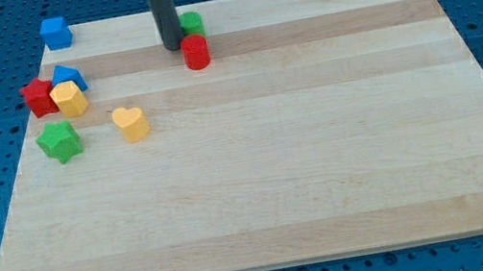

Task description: Place the green star right horizontally towards red circle

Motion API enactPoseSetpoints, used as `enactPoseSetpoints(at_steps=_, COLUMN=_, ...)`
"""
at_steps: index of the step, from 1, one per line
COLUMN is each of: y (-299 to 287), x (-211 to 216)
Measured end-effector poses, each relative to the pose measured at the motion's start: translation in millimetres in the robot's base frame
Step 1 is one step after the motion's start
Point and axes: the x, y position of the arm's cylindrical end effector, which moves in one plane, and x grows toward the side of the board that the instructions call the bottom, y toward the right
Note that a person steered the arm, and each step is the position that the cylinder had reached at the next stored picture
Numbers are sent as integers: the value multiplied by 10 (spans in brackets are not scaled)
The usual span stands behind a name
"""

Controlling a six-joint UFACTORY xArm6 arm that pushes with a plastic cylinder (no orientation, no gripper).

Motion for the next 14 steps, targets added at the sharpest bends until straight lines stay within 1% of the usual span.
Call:
enactPoseSetpoints(at_steps=2, y=390, x=-290)
enactPoseSetpoints(at_steps=3, y=486, x=-424)
enactPoseSetpoints(at_steps=4, y=205, x=-426)
enactPoseSetpoints(at_steps=5, y=-252, x=-426)
enactPoseSetpoints(at_steps=6, y=-759, x=-267)
enactPoseSetpoints(at_steps=7, y=-1109, x=14)
enactPoseSetpoints(at_steps=8, y=-1158, x=54)
enactPoseSetpoints(at_steps=10, y=-1163, x=355)
enactPoseSetpoints(at_steps=11, y=-770, x=451)
enactPoseSetpoints(at_steps=13, y=-784, x=1017)
enactPoseSetpoints(at_steps=14, y=-743, x=1088)
